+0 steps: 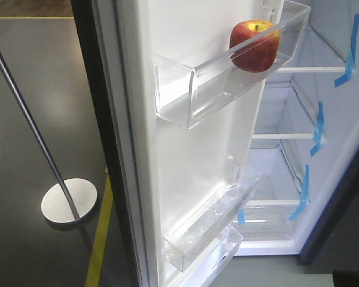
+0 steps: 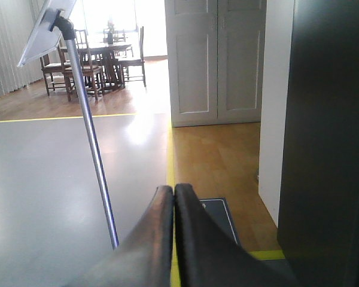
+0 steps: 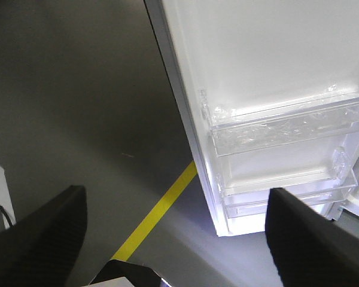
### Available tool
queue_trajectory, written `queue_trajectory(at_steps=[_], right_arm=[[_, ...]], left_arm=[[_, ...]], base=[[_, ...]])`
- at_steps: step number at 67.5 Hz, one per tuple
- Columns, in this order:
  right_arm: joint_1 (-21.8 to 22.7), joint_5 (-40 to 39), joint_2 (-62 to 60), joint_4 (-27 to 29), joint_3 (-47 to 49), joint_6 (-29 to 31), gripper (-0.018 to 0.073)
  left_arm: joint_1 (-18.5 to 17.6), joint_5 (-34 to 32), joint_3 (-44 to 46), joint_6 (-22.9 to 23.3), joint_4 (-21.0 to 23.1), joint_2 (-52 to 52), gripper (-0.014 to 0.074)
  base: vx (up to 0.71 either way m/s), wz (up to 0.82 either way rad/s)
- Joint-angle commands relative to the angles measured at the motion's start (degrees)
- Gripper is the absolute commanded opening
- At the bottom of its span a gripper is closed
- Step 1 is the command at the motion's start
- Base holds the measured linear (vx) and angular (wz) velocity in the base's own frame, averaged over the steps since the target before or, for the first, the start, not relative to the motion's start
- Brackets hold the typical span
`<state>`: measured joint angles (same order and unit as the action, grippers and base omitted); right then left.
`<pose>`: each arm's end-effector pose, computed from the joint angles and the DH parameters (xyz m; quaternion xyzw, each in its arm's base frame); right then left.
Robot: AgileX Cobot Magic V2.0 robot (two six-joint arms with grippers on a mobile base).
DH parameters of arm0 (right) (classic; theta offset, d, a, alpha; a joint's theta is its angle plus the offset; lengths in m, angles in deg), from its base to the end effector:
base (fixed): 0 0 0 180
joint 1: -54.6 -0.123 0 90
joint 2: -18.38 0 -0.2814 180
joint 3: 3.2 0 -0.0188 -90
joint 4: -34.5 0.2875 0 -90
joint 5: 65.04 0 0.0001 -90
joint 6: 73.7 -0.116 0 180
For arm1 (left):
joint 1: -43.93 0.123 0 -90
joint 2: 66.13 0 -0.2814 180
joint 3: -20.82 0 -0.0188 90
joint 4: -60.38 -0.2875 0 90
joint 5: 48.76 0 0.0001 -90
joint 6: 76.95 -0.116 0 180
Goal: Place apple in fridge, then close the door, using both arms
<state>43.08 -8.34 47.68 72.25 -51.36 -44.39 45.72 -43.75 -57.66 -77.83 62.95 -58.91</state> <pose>0.0958 0.0801 0.2804 -0.2494 0.8371 0.2574 0.4133 0.1221 0.0034 0.1971 -0.0202 0.7112 -0.0007 0.7027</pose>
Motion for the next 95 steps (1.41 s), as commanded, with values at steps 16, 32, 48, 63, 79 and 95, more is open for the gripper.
queue_trajectory(at_steps=[16, 32, 48, 63, 79, 95], right_arm=[[0.0, -0.3, 0.3, 2.4, 1.4, 0.4, 0.0579], [0.0, -0.2, 0.3, 2.4, 1.4, 0.4, 0.0579], [0.0, -0.2, 0.3, 2.4, 1.4, 0.4, 0.0579], [0.0, 0.0, 0.3, 2.3, 1.4, 0.4, 0.0579], [0.0, 0.1, 0.3, 2.3, 1.4, 0.4, 0.0579], [0.0, 0.1, 0.3, 2.3, 1.4, 0.4, 0.0579]], left_arm=[[-0.4, -5.0, -0.7, 0.1, 0.5, -0.8, -0.0006], [-0.4, -5.0, -0.7, 0.1, 0.6, -0.8, -0.0006], [-0.4, -13.7, -0.5, 6.1, 2.8, -0.8, -0.0006], [-0.4, -13.3, 9.0, 6.3, 2.5, 1.7, -0.0006], [-0.4, 1.5, 23.9, 6.3, 1.6, 16.0, -0.0006], [-0.4, 13.1, 35.7, 3.4, 1.6, 35.6, -0.0006]], base=[[0.0, 0.0], [0.0, 0.0], [0.0, 0.0], [0.0, 0.0], [0.0, 0.0], [0.0, 0.0]])
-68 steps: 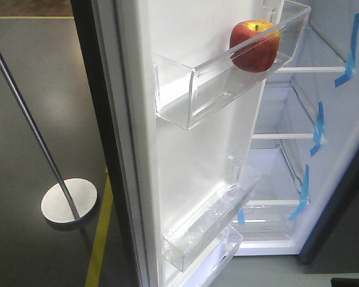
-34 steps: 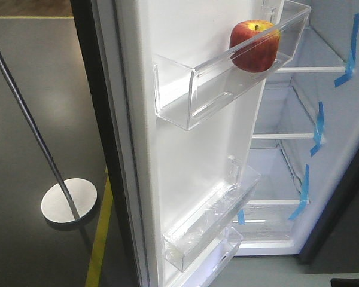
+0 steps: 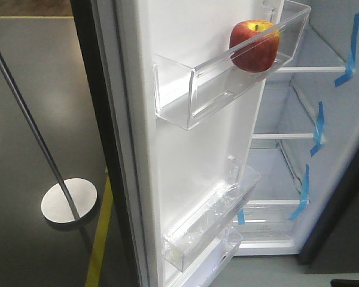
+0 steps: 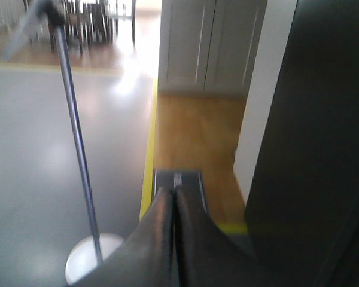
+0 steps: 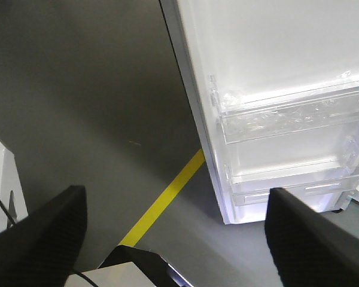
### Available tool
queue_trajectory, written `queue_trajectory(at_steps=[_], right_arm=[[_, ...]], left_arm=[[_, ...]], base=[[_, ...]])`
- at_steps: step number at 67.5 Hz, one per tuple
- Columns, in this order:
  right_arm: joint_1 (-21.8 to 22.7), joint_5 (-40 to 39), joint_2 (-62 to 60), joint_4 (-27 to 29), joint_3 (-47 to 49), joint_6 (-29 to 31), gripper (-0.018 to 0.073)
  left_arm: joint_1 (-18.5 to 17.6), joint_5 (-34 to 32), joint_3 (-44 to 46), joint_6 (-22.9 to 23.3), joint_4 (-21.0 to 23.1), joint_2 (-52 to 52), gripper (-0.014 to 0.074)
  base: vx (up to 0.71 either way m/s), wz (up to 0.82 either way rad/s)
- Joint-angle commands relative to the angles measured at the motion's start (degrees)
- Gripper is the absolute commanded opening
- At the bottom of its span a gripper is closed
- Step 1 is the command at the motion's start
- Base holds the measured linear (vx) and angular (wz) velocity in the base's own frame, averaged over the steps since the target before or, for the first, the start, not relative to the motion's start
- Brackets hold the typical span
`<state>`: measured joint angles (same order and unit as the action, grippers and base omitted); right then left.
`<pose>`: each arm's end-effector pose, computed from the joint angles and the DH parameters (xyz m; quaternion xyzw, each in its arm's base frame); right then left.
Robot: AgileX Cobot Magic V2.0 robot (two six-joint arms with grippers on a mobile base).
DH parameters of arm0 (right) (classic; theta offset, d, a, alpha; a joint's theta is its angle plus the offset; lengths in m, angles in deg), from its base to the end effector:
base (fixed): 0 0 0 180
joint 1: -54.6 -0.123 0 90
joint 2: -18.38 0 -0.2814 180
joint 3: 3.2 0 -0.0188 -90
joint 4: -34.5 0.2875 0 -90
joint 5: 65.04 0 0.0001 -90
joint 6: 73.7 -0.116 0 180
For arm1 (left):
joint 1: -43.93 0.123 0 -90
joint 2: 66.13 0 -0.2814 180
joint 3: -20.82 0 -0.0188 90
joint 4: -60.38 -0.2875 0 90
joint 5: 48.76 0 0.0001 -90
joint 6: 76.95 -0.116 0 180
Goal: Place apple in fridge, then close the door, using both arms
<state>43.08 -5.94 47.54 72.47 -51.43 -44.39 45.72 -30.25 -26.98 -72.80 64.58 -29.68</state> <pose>0.0915 0.0812 0.2776 -0.2579 0.8411 0.2631 0.3959 0.1709 0.0026 0.3121 -0.0603 0.7787 -0.0436 0.6230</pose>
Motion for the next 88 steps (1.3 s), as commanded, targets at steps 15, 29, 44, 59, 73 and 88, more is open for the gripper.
queue_trajectory(at_steps=[15, 29, 44, 59, 73, 88], right_arm=[[0.0, -2.3, 0.5, 2.1, 1.4, 0.4, 0.0579], [0.0, -2.3, 0.5, 2.1, 1.4, 0.4, 0.0579], [0.0, -2.3, 0.5, 2.1, 1.4, 0.4, 0.0579], [0.0, -2.3, 0.5, 2.1, 1.4, 0.4, 0.0579], [0.0, -2.3, 0.5, 2.1, 1.4, 0.4, 0.0579], [0.0, -2.3, 0.5, 2.1, 1.4, 0.4, 0.0579]], left_arm=[[-0.4, 6.9, 15.5, -5.1, 0.0, 21.3, -0.0006], [-0.4, 16.8, 26.2, -8.1, 0.1, 34.4, -0.0006], [-1.0, 18.6, 35.2, -11.4, 1.5, 45.9, -0.0006], [-4.5, 19.8, 43.4, -20.3, 8.7, 55.4, -0.0006], [-6.0, 21.8, 50.7, -26.8, 16.5, 63.2, -0.0006], [-6.0, 24.1, 57.0, -28.8, 19.7, 70.0, -0.0006]], base=[[0.0, 0.0], [0.0, 0.0], [0.0, 0.0], [0.0, 0.0], [0.0, 0.0], [0.0, 0.0]])
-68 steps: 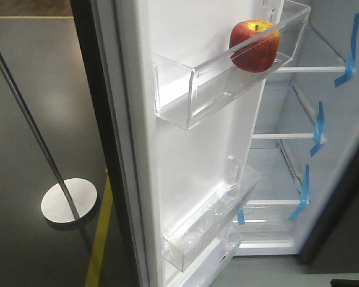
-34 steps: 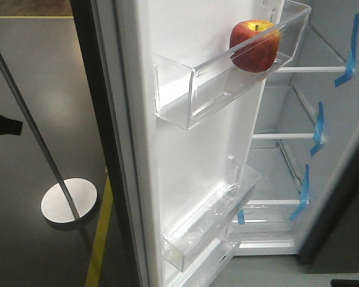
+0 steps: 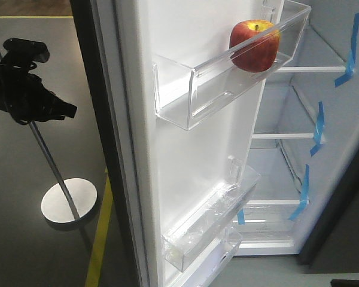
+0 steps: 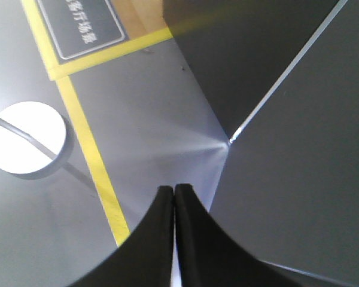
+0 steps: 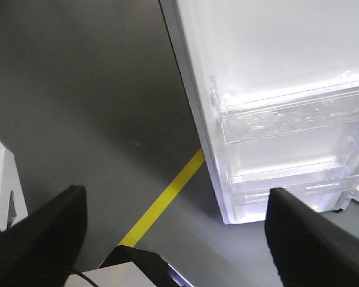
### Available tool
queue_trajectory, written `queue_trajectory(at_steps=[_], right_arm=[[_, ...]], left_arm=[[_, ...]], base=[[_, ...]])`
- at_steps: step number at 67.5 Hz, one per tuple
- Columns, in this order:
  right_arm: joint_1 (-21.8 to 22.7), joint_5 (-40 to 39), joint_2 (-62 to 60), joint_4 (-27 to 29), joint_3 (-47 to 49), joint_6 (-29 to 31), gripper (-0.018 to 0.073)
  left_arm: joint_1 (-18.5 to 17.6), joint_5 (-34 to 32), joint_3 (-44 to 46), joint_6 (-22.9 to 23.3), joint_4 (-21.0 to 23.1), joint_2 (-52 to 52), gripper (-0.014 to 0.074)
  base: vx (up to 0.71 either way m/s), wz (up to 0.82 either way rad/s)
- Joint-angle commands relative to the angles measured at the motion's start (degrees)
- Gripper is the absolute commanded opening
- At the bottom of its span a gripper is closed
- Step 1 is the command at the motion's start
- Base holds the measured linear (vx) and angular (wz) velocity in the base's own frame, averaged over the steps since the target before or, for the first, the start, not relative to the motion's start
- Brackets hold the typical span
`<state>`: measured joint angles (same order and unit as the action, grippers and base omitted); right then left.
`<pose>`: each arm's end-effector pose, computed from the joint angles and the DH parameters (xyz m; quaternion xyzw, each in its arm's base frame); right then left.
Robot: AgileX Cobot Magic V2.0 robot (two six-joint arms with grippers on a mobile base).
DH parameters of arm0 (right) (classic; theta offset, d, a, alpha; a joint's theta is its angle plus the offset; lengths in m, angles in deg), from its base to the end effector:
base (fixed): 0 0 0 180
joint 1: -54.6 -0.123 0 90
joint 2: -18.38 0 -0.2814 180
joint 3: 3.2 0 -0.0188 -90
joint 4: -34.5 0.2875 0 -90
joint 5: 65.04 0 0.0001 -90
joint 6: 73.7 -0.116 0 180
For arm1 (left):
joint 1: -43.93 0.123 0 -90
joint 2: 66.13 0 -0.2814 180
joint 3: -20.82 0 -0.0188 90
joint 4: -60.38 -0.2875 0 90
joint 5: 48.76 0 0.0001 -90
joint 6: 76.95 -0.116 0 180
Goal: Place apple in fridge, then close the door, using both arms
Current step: 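Raise the left gripper toward the outer edge of the refrigerator door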
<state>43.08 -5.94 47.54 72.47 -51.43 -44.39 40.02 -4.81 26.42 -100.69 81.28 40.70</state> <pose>0.0915 0.0812 0.2776 -0.2579 0.8411 0.2631 0.3959 0.4313 -0.0583 0.2647 0.1398 0.9320 -0.1061 0.3173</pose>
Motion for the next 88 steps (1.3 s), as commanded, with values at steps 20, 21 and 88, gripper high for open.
queue_trajectory(at_steps=[20, 21, 88], right_arm=[[0.0, -2.3, 0.5, 2.1, 1.4, 0.4, 0.0579], [0.0, -2.3, 0.5, 2.1, 1.4, 0.4, 0.0579], [0.0, -2.3, 0.5, 2.2, 1.4, 0.4, 0.0579]], left_arm=[[-0.3, 0.1, 9.7, -7.3, 14.0, 5.3, -0.0006], [-0.3, 0.1, 10.0, -7.4, 14.4, 5.5, -0.0006], [-13.0, 1.8, 12.5, -14.8, 22.8, 7.4, -0.0006]], base=[[0.0, 0.0], [0.0, 0.0], [0.0, 0.0]])
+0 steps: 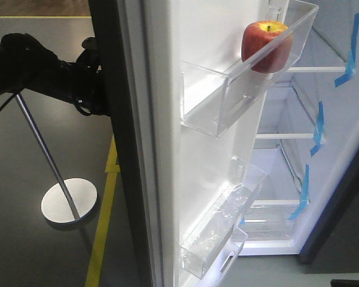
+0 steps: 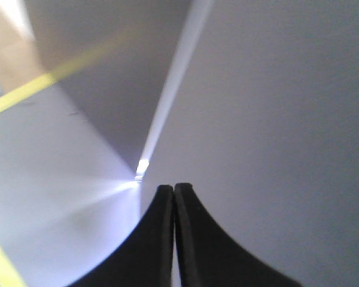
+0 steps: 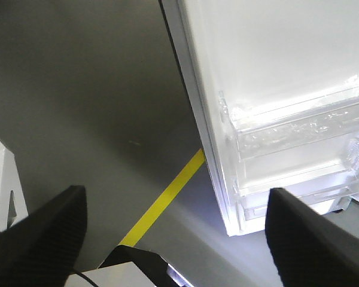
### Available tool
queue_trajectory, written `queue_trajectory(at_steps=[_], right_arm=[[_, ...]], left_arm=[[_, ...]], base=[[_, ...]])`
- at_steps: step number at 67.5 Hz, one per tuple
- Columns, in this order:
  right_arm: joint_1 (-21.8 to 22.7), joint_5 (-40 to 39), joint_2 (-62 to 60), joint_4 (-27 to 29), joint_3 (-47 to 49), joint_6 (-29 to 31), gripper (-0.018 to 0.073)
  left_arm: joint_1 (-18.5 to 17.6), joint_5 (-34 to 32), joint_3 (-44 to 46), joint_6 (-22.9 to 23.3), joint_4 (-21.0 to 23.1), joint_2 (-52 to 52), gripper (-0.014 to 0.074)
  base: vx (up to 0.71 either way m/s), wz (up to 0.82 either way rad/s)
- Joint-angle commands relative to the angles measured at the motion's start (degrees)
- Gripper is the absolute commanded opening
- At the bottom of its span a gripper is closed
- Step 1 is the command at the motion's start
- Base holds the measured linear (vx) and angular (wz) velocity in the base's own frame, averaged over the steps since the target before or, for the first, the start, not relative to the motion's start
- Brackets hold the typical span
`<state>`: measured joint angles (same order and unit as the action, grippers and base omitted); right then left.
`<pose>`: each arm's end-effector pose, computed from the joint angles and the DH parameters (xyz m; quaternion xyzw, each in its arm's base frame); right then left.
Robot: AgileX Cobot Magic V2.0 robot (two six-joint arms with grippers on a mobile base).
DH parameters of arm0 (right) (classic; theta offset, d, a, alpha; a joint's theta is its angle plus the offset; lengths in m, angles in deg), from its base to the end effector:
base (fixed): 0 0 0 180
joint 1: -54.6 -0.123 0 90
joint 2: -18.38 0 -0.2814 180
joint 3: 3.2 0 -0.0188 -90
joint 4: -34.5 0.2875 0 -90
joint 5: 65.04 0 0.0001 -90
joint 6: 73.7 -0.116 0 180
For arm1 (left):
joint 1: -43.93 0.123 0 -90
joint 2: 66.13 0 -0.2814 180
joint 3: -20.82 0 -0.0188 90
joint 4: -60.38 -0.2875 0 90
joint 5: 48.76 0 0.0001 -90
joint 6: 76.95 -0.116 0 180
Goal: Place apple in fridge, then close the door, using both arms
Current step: 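Raise the left gripper toward the outer edge of the refrigerator door, then push the refrigerator door shut with the left gripper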
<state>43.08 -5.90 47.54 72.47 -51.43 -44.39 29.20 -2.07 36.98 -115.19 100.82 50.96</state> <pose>0.0915 0.0812 0.2775 -0.2580 0.8412 0.2632 0.3956 0.4502 -0.1750 0.2593 0.2609 0.8768 -0.2479 0.3188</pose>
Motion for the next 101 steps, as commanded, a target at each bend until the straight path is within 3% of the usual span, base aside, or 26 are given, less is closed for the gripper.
queue_trajectory(at_steps=[1, 34, 68, 76, 101], right_arm=[[0.0, -2.4, 0.5, 2.2, 1.4, 0.4, 0.0579], [0.0, -2.4, 0.5, 2.2, 1.4, 0.4, 0.0579], [0.0, -2.2, 0.5, 2.2, 1.4, 0.5, 0.0579], [0.0, -2.2, 0.5, 2.2, 1.4, 0.5, 0.0579], [0.0, -2.2, 0.5, 2.2, 1.4, 0.5, 0.0579]], left_arm=[[-2.5, -1.1, 1.9, -0.3, 3.3, -2.9, -0.0006], [-13.9, -7.9, 1.9, -0.5, 4.5, -2.9, -0.0006], [-25.2, -17.8, 1.9, -15.5, 20.9, -2.8, -0.0006], [-26.6, -18.2, 1.9, -18.3, 22.6, -2.8, -0.0006], [-26.7, -13.9, 1.9, -17.9, 21.9, -4.6, -0.0006]], base=[[0.0, 0.0], [0.0, 0.0], [0.0, 0.0], [0.0, 0.0], [0.0, 0.0]])
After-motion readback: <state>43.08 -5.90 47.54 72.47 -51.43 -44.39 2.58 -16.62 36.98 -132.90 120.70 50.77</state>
